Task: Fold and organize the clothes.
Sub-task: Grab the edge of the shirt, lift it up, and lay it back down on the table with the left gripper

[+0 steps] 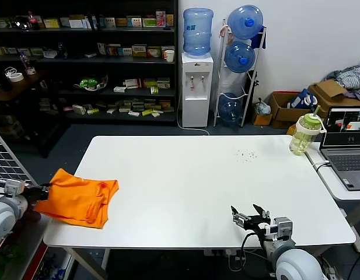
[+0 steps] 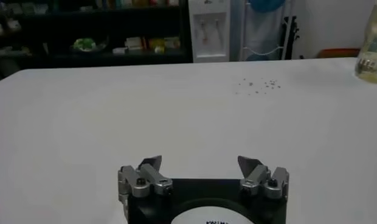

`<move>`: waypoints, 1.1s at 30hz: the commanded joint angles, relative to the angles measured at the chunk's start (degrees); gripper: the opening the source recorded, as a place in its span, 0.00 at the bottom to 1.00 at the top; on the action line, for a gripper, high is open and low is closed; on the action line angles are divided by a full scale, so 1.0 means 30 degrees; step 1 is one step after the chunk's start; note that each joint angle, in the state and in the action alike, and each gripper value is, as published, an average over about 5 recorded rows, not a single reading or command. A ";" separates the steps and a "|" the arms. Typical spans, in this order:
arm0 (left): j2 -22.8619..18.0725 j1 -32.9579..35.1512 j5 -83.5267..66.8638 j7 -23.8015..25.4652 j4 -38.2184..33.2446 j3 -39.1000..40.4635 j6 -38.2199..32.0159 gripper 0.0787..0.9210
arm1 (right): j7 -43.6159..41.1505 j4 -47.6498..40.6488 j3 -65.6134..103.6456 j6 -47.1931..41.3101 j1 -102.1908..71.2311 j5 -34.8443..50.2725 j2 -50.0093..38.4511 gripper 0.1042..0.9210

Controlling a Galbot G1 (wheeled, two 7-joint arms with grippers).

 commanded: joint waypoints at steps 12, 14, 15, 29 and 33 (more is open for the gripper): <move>-0.3050 -0.3242 -0.8166 -0.7425 -0.8141 0.3824 0.1749 0.01 | 0.0514 0.0586 0.1123 -0.0313 -0.1412 -0.0949 0.1204 0.88; -0.5213 -0.6361 -0.9983 -0.9724 -0.8663 0.7256 0.1787 0.01 | 0.0532 0.0725 0.1577 -0.0327 -0.2055 -0.1219 0.1512 0.88; -0.6521 -0.7999 -1.0734 -1.0818 -0.8549 0.8941 0.1745 0.01 | 0.0525 0.0791 0.1807 -0.0316 -0.2412 -0.1367 0.1665 0.88; -1.9785 -1.5591 -0.8349 -1.2851 0.1810 1.6005 0.1228 0.01 | 0.0324 0.1798 0.4320 -0.0085 -0.5158 -0.1802 0.2375 0.88; -2.0993 -1.5575 -0.7007 -1.2426 0.3273 1.6160 0.1190 0.01 | 0.0309 0.1754 0.4294 -0.0077 -0.5051 -0.1703 0.2299 0.88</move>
